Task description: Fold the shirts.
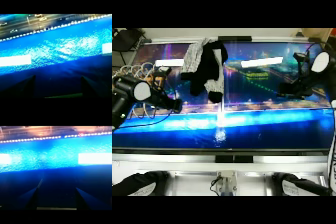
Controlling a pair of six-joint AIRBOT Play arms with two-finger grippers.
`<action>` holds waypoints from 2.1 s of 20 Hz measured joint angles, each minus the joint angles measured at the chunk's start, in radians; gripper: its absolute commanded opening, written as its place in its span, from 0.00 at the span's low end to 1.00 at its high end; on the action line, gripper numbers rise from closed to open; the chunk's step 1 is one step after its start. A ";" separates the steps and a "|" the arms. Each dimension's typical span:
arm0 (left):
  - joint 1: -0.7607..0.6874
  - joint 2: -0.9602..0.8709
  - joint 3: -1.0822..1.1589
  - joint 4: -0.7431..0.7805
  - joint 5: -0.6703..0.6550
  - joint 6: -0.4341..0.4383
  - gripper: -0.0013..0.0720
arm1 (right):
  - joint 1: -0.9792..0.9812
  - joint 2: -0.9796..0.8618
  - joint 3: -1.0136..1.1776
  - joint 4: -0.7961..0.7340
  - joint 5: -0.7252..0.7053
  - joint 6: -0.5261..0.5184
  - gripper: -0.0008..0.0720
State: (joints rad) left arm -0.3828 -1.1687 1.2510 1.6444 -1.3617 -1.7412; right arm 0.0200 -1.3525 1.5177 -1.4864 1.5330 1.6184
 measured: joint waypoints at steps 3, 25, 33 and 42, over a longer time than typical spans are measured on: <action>0.000 0.000 0.000 0.000 0.000 0.000 1.00 | 0.000 0.000 0.000 0.000 0.000 0.000 0.78; 0.004 -0.071 0.001 -0.041 0.340 -0.085 0.64 | 0.000 0.000 0.000 -0.002 -0.030 0.000 0.77; 0.137 -0.473 0.259 -0.171 0.430 -0.051 1.00 | 0.000 -0.001 0.000 0.016 -0.123 0.000 0.77; 0.329 -0.821 0.470 -0.687 0.394 0.147 1.00 | 0.000 -0.001 0.000 0.109 -0.186 0.001 0.77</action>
State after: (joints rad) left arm -0.0540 -1.9892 1.7206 0.9577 -0.9680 -1.5940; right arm 0.0200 -1.3533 1.5177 -1.3773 1.3472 1.6192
